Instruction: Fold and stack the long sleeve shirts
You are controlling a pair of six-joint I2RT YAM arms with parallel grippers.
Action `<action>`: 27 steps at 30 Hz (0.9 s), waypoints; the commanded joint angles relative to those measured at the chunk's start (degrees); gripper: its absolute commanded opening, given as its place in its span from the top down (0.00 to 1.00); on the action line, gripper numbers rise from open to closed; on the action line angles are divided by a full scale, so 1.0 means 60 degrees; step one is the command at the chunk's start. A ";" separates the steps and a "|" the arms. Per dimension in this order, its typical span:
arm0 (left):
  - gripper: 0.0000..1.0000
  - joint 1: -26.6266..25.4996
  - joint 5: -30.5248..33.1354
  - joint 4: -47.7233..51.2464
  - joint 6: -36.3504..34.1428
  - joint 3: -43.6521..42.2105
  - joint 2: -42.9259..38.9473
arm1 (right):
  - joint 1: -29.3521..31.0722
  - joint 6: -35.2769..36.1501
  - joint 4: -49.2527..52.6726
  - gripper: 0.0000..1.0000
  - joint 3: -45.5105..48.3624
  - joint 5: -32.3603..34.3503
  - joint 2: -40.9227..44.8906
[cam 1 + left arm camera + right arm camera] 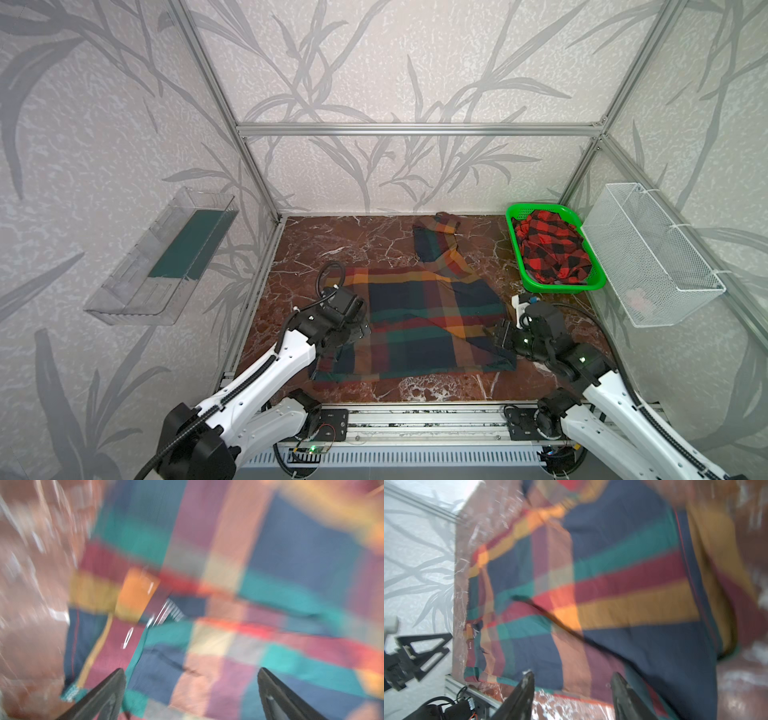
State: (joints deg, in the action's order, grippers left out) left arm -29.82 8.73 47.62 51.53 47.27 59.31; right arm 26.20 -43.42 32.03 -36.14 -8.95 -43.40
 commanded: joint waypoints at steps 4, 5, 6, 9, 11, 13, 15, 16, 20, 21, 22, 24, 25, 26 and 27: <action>0.01 0.0763 0.1391 0.0195 -0.2819 0.2582 0.1813 | -0.0162 0.2063 -0.0945 0.09 -0.3055 0.0685 -0.3192; 0.01 0.1081 0.1267 0.0135 -0.3109 0.2947 0.2254 | -0.0255 0.2187 -0.0977 0.08 -0.3656 0.0713 -0.3856; 0.01 0.1354 0.1145 0.0015 -0.3438 0.3223 0.2648 | -0.0321 0.2289 -0.1054 0.07 -0.4043 0.0824 -0.4367; 0.01 0.2088 0.1536 -0.0193 -0.3867 0.3948 0.4054 | -0.0647 0.2492 -0.1213 0.05 -0.5427 0.1025 -0.6078; 0.02 0.2472 0.1505 0.0142 -0.3400 0.4674 0.5034 | -0.1028 0.2512 -0.1197 0.05 -0.6475 0.0915 -0.7277; 0.02 0.2591 0.1497 0.0406 -0.3442 0.5358 0.5834 | -0.1329 0.2571 -0.1153 0.04 -0.7367 0.0924 -0.8335; 0.02 0.2746 0.1287 0.0898 -0.3426 0.6023 0.6508 | -0.1593 0.2631 -0.0899 0.05 -0.8537 0.0906 -0.9615; 0.03 0.2799 0.1182 0.1109 -0.3473 0.6350 0.6813 | -0.1696 0.2676 -0.0676 0.05 -0.9146 0.0955 -1.0248; 0.04 0.2938 0.1056 0.1151 -0.3565 0.6596 0.7266 | -0.1966 0.2893 -0.0092 0.11 -1.1580 0.0835 -1.2590; 0.04 0.2976 0.1076 0.1141 -0.3576 0.6560 0.7289 | -0.2016 0.2889 -0.0055 0.13 -1.2008 0.0722 -1.3050; 0.04 0.3042 0.1111 0.1106 -0.3574 0.6484 0.7325 | -0.2088 0.2826 -0.0009 0.16 -1.2465 0.0489 -1.3589; 0.04 0.3174 0.1067 0.1075 -0.3544 0.6359 0.7383 | -0.2139 0.2811 0.0118 0.18 -1.3502 0.0269 -1.4620; 0.04 0.3231 0.1079 0.1055 -0.3532 0.6301 0.7410 | -0.2153 0.2842 0.0247 0.20 -1.4102 0.0214 -1.5090; 0.04 0.3289 0.1108 0.1057 -0.3512 0.6266 0.7449 | -0.2154 0.2896 0.0478 0.22 -1.4811 0.0109 -1.5641; 0.04 0.3360 0.1123 0.1059 -0.3503 0.6252 0.7493 | -0.2154 0.2939 0.0879 0.23 -1.5604 -0.0022 -1.6209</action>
State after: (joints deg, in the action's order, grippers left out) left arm -10.87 14.87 51.81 31.03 85.27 103.28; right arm 13.15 -26.96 31.64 -121.67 -6.48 -135.55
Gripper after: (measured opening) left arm 0.957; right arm 0.775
